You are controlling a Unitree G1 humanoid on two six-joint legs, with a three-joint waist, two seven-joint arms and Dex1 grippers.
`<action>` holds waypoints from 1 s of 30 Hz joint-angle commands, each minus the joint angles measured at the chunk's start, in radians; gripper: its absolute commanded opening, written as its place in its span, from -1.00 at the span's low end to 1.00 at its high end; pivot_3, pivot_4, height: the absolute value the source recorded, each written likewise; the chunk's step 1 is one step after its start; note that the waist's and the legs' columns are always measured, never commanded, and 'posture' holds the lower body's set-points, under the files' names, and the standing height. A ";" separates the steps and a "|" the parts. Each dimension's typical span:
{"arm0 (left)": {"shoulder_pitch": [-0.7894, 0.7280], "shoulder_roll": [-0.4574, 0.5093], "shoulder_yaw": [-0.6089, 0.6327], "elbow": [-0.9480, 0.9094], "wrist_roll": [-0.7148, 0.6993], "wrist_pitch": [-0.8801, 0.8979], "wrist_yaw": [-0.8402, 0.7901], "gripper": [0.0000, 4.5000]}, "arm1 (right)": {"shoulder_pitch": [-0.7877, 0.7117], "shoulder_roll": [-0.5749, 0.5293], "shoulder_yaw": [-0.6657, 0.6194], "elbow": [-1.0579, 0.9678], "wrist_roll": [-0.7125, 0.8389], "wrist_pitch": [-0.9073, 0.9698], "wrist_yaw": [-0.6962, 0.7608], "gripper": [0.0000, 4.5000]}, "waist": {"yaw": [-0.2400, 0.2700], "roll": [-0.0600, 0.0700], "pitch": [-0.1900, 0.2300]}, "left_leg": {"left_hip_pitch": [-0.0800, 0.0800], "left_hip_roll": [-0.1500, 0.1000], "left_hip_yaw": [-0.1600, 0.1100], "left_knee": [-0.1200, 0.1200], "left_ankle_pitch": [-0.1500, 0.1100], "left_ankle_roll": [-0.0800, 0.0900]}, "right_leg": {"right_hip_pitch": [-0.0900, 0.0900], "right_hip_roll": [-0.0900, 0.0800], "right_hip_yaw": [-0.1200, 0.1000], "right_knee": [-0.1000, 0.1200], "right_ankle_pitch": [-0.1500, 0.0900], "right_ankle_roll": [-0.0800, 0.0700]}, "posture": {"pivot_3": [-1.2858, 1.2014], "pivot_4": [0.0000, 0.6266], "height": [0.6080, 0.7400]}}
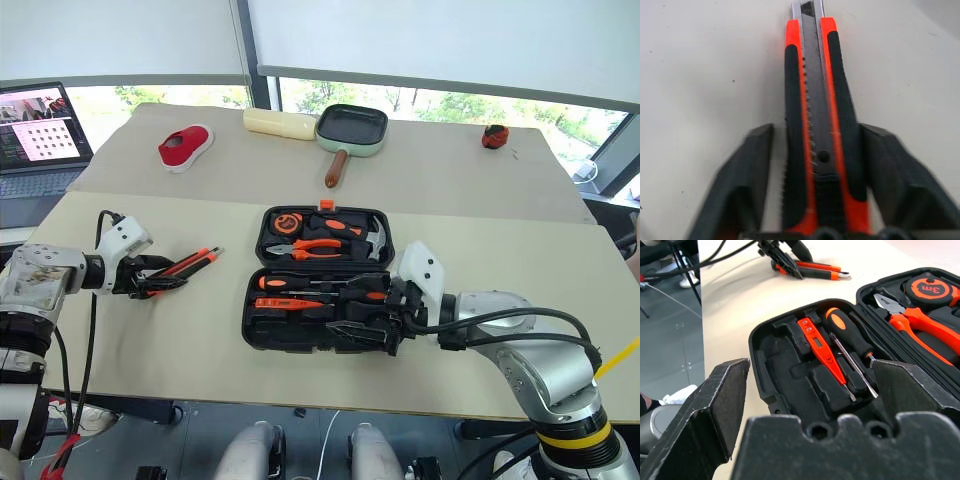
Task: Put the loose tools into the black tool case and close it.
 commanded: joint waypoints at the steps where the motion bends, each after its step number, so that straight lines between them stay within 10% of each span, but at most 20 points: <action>1: 0.027 0.022 0.019 -0.034 -0.030 0.005 -0.061 -0.25 | 0.005 -0.018 -0.045 -0.028 0.015 -0.005 -0.002 1.00 | -0.002 0.000 0.000 | 0.000 0.000 0.000 0.000 0.000 0.000 | 0.000 0.000 0.000 0.000 0.000 0.000 | 0.03 -0.52 1.00; 10: 0.002 0.013 -0.072 -0.644 -0.174 0.092 -0.265 -0.26 | 0.107 -0.089 -0.115 -0.094 0.068 0.027 0.021 1.00 | 0.014 -0.003 0.002 | -0.005 -0.001 -0.002 0.003 0.000 0.000 | -0.001 -0.001 -0.001 -0.001 0.001 0.002 | 0.03 -0.52 1.00; 17: -0.110 -0.157 -0.264 -0.738 -0.148 0.259 -0.234 -0.26 | 0.171 -0.072 -0.126 -0.155 0.067 0.030 -0.044 1.00 | 0.013 -0.001 0.001 | -0.004 -0.001 -0.003 0.006 0.000 0.000 | 0.001 0.000 0.000 0.000 0.001 0.003 | 0.03 -0.52 1.00; 30: -0.136 -0.186 -0.503 -0.797 -0.069 0.520 -0.191 -0.26 | 0.268 -0.055 -0.160 -0.229 0.095 0.034 -0.144 1.00 | -0.004 -0.001 0.001 | -0.005 -0.002 -0.007 0.006 0.000 0.000 | 0.001 0.001 0.000 0.000 0.001 0.003 | 0.03 -0.52 1.00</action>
